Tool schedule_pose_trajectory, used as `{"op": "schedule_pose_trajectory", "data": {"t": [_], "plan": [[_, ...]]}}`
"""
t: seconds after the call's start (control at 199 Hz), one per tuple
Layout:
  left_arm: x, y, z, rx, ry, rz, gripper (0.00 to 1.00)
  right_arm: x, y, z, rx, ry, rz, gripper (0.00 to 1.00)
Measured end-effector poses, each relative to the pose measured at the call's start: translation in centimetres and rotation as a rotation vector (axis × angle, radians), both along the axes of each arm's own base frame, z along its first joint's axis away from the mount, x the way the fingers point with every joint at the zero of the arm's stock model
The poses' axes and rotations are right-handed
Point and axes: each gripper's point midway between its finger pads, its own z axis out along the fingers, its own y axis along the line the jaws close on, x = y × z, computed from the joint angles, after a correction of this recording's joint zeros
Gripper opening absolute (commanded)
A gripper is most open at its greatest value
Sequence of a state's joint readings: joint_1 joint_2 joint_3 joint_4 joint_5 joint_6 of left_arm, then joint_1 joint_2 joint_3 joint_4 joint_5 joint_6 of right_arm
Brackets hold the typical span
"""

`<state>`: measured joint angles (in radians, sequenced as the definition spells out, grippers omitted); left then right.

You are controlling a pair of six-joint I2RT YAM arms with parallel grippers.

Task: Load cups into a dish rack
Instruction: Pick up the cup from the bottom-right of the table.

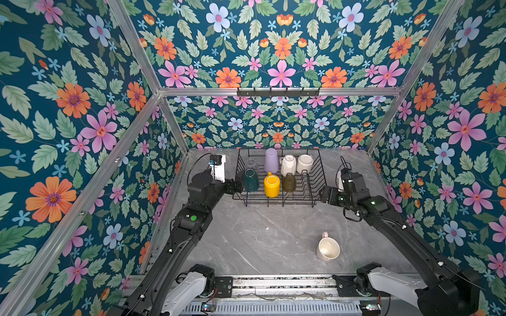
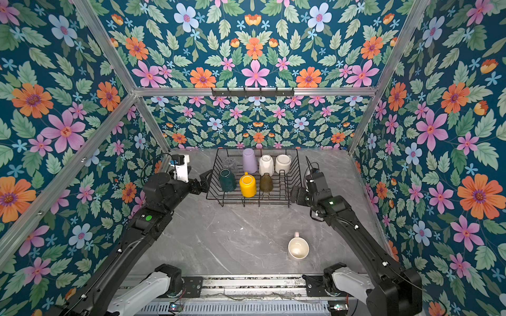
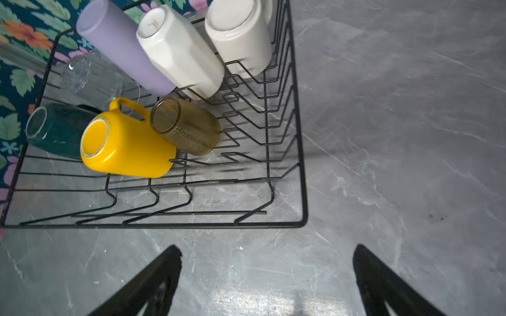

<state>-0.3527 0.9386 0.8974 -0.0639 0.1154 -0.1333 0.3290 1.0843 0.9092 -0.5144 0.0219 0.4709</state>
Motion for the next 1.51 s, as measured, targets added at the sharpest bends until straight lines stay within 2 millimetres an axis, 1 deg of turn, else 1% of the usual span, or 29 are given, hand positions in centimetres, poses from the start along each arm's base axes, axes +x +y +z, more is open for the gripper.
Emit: {"op": "schedule_pose_trajectory", "data": {"t": [0.075,0.171,0.226,0.297,0.332,0.398,0.493,0.539,0.659,0.815,1.017,1.203,1.369,1.51], "plan": [[0.4,-0.7,-0.5,-0.005,0.045,-0.027,0.96,-0.6,-0.3,-0.2,0.022,-0.008,-0.008,0.99],[0.7,-2.0,-1.6,-0.02,0.118,-0.08,0.94,-0.7,-1.0,-0.4,0.035,-0.021,-0.034,0.99],[0.6,-2.9,-2.4,-0.034,0.161,-0.116,0.94,-0.8,-1.3,-0.6,0.037,-0.027,-0.045,0.99],[-0.1,-4.6,-3.4,-0.053,0.214,-0.169,0.94,-0.9,-1.6,-1.0,0.038,-0.027,-0.056,0.99],[-0.6,-5.8,-3.8,-0.058,0.238,-0.202,0.94,-1.0,-1.7,-1.1,0.038,-0.028,-0.059,0.99],[-2.1,-8.5,-4.6,-0.053,0.272,-0.274,0.94,-1.2,-1.9,-1.3,0.043,-0.037,-0.065,0.99],[-4.9,-13.1,-5.7,-0.031,0.32,-0.401,0.9,-1.3,-2.2,-1.6,0.048,-0.047,-0.077,0.99],[-6.1,-14.7,-6.4,-0.02,0.347,-0.444,0.89,-1.3,-2.3,-1.6,0.049,-0.049,-0.081,0.99],[-8.3,-17.8,-8.2,0.031,0.412,-0.5,0.86,-1.4,-2.7,-1.7,0.053,-0.054,-0.092,0.99],[-11.3,-22.0,-9.5,0.101,0.46,-0.599,0.81,-1.3,-3.2,-1.9,0.054,-0.052,-0.107,0.99],[-14.1,-25.2,-11.9,0.172,0.538,-0.667,0.77,-1.2,-3.4,-2.4,0.067,-0.042,-0.11,0.99],[-17.1,-27.9,-13.3,0.221,0.585,-0.733,0.75,-1.3,-3.6,-2.9,0.067,-0.031,-0.117,0.99],[-19.2,-29.5,-14.7,0.274,0.618,-0.778,0.73,-1.7,-4.0,-3.4,0.067,-0.025,-0.125,0.99],[-20.3,-30.4,-15.4,0.304,0.638,-0.797,0.72,-1.9,-4.2,-3.5,0.071,-0.029,-0.131,0.99]]}}
